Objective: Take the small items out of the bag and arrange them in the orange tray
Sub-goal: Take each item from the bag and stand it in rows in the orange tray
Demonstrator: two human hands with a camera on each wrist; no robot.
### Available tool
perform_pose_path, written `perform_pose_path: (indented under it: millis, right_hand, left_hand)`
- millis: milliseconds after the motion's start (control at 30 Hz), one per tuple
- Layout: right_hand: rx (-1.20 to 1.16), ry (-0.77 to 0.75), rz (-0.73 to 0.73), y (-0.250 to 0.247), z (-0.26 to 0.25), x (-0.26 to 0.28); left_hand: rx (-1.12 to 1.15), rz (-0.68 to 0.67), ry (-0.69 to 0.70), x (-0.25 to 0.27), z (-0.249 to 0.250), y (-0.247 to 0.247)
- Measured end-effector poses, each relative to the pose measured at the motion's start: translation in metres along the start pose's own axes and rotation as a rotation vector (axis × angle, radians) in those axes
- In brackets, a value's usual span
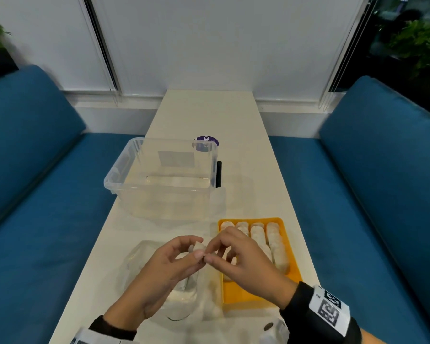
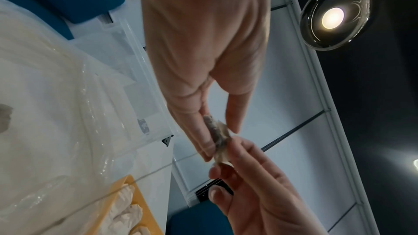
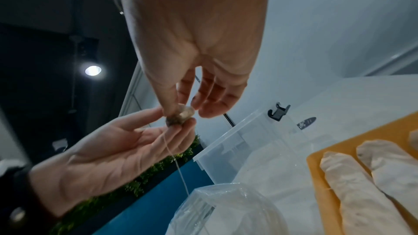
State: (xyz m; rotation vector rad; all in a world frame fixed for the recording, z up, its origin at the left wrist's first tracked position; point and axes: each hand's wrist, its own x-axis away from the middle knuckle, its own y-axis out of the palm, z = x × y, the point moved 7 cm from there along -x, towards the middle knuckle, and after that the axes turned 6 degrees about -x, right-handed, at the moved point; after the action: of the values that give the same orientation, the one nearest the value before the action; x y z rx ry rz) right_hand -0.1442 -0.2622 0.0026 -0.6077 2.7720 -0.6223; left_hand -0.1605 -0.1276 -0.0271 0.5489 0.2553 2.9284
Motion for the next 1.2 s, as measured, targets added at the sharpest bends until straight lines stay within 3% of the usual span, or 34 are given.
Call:
perform_pose_path:
  millis: [233, 400, 567, 833, 1000, 1200]
  right_hand:
    - [-0.317, 0.156, 0.069, -0.008, 0.016, -0.002]
    - [-0.35, 0.193, 0.093, -0.012, 0.02, -0.002]
    - [-0.207, 0.195, 0.045, -0.018, 0.021, -0.001]
    - [0.101, 0.234, 0.144, -0.093, 0.032, 0.003]
    - [0.373, 0.361, 0.056, -0.122, 0.064, 0.02]
    - [0.328, 0.53, -0.218, -0.114, 0.099, 0.047]
  left_hand:
    - [-0.052, 0.034, -0.017, -0.001, -0.005, -0.003]
    - [-0.171, -0.006, -0.027, -0.002, -0.005, 0.006]
    - [-0.269, -0.01, -0.028, -0.007, -0.003, 0.011]
    - [-0.692, -0.299, -0.142, 0.0, -0.023, 0.03]
    - [-0.637, -0.182, -0.13, -0.001, -0.022, 0.009]
    - [-0.563, -0.006, -0.17, 0.009, -0.027, -0.037]
